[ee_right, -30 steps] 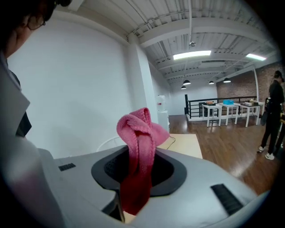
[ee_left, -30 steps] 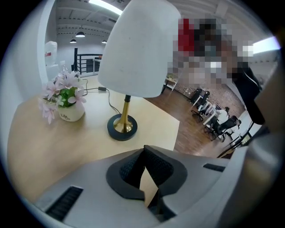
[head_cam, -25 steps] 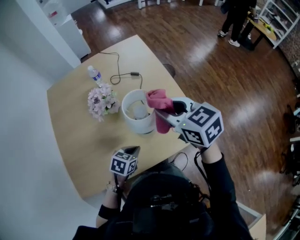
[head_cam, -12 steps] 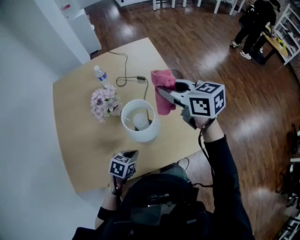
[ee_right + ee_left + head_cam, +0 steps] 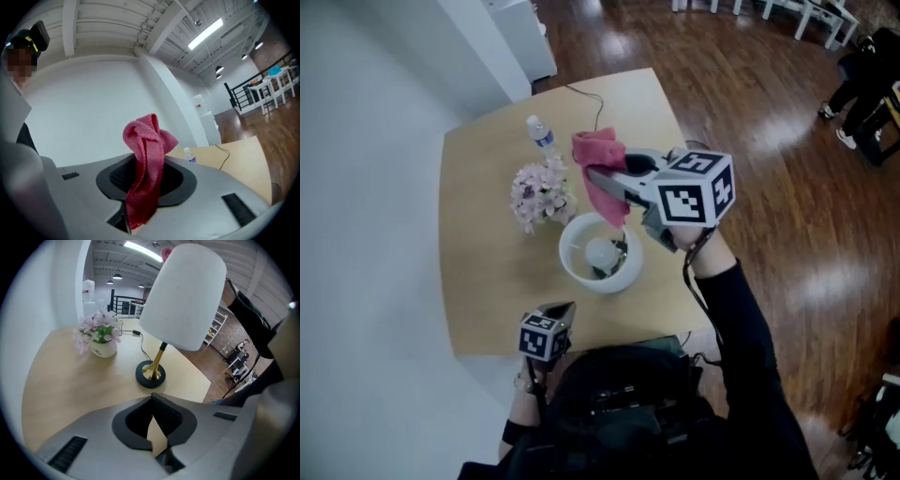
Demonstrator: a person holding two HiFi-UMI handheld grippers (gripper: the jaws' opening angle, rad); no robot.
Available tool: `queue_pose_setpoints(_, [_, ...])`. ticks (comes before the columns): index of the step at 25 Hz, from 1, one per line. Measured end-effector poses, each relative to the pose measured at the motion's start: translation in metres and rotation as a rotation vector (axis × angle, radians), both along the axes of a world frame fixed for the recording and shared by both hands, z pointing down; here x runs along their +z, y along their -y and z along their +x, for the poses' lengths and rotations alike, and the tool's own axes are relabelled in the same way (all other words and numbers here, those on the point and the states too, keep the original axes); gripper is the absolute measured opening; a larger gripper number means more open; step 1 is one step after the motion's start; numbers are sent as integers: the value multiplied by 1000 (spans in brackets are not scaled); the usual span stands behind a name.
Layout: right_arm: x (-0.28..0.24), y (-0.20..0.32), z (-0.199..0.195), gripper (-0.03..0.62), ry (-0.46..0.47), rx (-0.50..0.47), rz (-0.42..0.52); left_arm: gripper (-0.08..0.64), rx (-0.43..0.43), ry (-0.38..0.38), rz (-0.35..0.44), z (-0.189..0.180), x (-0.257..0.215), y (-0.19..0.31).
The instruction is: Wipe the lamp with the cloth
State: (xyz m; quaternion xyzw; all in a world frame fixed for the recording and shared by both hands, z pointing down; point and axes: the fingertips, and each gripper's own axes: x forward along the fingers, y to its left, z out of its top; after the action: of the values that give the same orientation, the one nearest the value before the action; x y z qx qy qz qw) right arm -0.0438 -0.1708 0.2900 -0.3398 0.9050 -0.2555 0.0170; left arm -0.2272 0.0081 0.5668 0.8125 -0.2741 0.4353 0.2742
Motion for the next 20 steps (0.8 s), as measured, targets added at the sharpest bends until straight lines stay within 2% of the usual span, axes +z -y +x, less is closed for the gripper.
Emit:
queue_pose_setpoints(9, [79, -1, -18, 118, 35, -100, -133, 0, -62, 1, -40, -1, 15, -1])
queue_pose_setpoints(20, [163, 5, -10, 118, -89, -128, -246, 0, -65, 32, -64, 3, 23, 4])
